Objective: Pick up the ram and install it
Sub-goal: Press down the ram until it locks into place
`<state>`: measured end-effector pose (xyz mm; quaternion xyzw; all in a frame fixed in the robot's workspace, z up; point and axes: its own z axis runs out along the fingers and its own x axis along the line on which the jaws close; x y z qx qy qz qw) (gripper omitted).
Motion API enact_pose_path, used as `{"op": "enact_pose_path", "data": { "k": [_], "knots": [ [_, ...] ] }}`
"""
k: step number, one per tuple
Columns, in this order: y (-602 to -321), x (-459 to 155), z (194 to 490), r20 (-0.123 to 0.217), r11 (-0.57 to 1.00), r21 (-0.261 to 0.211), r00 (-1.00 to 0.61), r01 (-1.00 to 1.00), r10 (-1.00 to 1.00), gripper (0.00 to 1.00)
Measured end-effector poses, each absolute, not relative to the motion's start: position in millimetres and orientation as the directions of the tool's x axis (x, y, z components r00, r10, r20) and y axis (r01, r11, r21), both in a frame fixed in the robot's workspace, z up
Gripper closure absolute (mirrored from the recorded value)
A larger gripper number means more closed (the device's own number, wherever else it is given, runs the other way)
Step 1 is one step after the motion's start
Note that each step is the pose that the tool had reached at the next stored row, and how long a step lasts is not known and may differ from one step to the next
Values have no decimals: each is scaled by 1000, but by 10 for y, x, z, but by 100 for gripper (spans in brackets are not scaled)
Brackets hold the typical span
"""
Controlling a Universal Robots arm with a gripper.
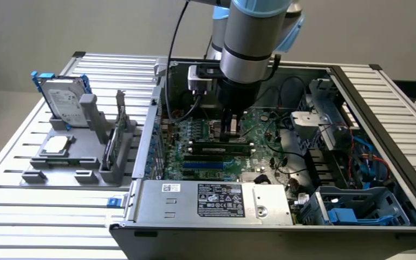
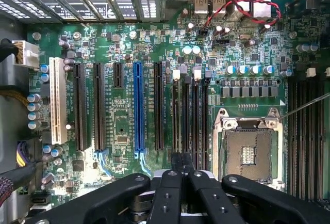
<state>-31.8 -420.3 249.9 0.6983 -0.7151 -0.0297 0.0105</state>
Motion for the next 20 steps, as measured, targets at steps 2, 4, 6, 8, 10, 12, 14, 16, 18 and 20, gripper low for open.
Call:
{"op": "enact_pose_path", "data": {
  "k": [2, 4, 6, 8, 10, 12, 14, 16, 18, 20],
  "knots": [
    [-4203, -318, 2501, -26, 23, 57, -25, -998, -999, 89],
    [-4203, -318, 2504, -26, 23, 57, -25, -998, -999, 89],
    [-4203, -318, 2506, -26, 23, 57, -25, -998, -999, 89],
    [-4203, -318, 2507, -26, 23, 57, -25, -998, -999, 89],
    [-4203, -318, 2507, -26, 23, 57, -25, -998, -999, 89],
    [-4203, -325, 2495, -26, 23, 56, -24, -998, -999, 89],
    [-4203, -347, 2467, -26, 23, 51, -24, -998, -999, 89],
    [-4203, -369, 2438, -27, 23, 42, -24, -999, -999, 89],
    [-4197, -379, 2414, -27, 22, 34, -23, -999, -999, 89],
    [-4186, -390, 2397, -27, 21, 28, -21, -999, -999, 89]
  ]
}}
